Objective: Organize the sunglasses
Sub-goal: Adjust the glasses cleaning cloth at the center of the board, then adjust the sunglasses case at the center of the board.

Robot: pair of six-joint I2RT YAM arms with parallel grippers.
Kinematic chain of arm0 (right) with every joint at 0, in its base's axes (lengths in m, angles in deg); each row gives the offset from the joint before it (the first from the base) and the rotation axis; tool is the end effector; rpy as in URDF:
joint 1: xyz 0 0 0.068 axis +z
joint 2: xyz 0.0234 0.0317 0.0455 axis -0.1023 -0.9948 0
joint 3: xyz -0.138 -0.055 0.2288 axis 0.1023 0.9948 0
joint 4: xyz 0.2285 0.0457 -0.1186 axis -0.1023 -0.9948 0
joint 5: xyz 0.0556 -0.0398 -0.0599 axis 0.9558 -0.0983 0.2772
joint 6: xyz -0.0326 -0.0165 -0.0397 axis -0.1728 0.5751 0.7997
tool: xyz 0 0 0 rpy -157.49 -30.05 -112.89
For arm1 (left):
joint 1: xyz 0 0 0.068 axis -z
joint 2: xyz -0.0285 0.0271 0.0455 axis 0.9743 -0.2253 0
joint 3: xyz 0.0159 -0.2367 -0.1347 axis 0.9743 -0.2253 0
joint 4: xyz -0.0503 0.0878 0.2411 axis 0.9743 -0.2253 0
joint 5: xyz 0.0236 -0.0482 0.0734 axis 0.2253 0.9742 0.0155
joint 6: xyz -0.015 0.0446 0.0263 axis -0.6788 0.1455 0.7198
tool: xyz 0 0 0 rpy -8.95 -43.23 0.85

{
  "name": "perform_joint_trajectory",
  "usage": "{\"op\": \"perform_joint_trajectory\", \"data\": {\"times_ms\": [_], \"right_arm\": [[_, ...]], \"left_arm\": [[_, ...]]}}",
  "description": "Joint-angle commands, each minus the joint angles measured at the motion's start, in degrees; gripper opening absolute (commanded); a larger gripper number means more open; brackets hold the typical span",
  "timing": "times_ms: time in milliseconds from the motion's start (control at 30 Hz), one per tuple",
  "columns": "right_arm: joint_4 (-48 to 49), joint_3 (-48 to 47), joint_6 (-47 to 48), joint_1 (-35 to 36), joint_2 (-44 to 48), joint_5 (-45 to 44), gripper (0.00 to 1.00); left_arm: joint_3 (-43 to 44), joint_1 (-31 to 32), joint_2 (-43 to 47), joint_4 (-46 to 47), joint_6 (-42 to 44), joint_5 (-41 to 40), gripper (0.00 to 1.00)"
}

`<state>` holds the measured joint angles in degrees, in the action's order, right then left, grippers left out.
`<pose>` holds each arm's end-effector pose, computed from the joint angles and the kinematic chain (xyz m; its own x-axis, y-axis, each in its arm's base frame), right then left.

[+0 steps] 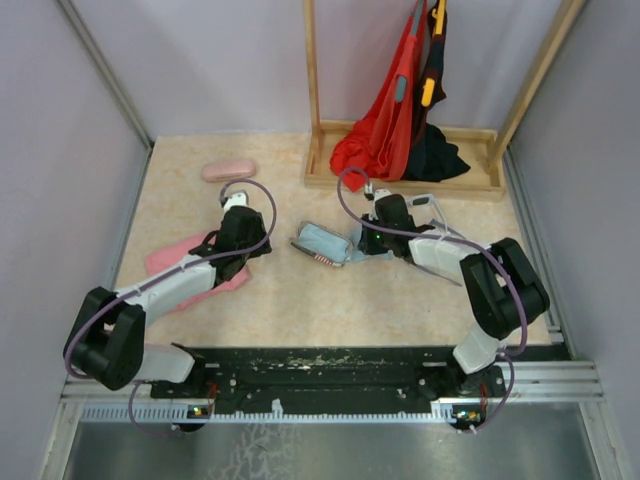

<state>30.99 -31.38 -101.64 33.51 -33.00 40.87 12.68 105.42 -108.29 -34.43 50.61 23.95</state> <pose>0.2914 0.1577 0.1755 -0.7556 -0.0562 -0.6526 -0.3257 0.8967 0.2999 0.2515 -0.1224 0.2060 -0.5898 -0.1940 -0.7839 -0.0789 0.9799 -0.1831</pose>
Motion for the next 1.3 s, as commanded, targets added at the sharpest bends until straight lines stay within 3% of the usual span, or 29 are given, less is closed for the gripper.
{"op": "perform_joint_trajectory", "data": {"times_ms": [0, 300, 600, 900, 1267], "right_arm": [[4.6, -0.3, -1.1, -2.5, -3.4, 2.4, 0.09], [-1.1, -2.9, 1.0, -4.2, -6.7, -1.8, 0.09], [-6.2, -4.6, 3.4, -4.3, -5.1, -16.7, 0.1], [3.4, -3.4, 5.3, -4.3, 3.5, -2.2, 0.23], [-2.5, -16.2, 8.4, -1.9, -9.8, 4.0, 0.2]], "left_arm": [[-0.2, -0.3, 2.1, -0.2, -0.8, 0.5, 0.57], [-1.5, -0.3, 4.1, -1.1, -1.0, 0.2, 0.57], [-1.6, -0.3, 5.4, -1.7, -0.8, 0.2, 0.58], [-3.2, -0.2, 7.2, -2.6, -1.8, 3.4, 0.57], [-7.8, 0.9, 3.6, 1.0, -5.7, 10.5, 0.55]]}}
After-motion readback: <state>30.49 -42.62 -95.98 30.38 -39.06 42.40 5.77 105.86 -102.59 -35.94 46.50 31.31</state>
